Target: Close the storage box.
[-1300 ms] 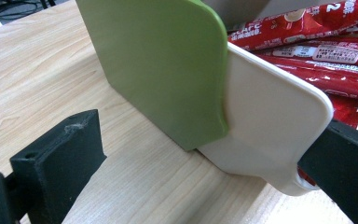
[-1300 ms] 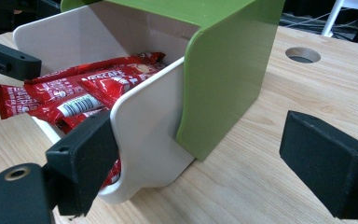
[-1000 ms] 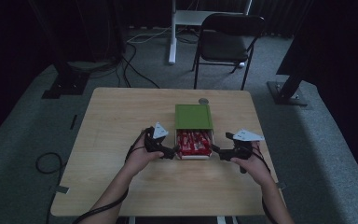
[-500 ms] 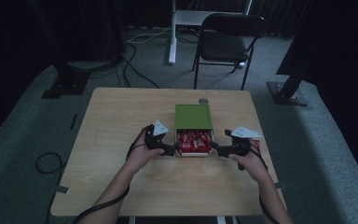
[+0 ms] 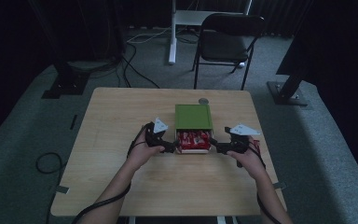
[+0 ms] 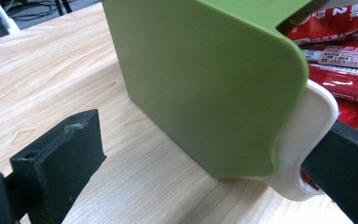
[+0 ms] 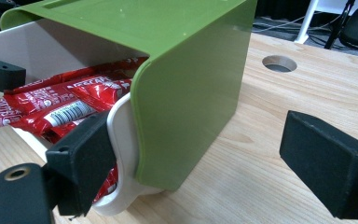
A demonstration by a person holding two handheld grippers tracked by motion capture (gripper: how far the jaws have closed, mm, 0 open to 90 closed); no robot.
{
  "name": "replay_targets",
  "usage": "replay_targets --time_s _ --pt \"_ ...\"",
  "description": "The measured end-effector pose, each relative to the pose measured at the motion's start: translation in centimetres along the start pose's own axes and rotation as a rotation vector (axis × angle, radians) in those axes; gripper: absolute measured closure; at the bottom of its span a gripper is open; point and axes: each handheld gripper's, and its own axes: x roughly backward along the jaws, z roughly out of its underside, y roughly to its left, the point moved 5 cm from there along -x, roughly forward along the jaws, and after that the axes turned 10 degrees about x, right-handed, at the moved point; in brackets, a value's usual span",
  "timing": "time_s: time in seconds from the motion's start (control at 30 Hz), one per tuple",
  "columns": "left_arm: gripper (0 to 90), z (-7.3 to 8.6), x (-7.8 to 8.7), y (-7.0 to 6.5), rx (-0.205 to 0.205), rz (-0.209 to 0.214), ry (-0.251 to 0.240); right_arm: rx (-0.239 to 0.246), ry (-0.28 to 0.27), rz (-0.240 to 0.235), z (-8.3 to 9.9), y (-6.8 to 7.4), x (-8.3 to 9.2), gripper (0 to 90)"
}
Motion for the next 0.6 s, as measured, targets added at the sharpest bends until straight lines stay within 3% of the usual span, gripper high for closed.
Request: replay_targets --time_s 0.6 --pt "2.5 -0.65 -0.69 0.72 0.010 -0.013 0.000 -0.019 0.000 0.038 -0.26 -0.54 -0.76 11.3"
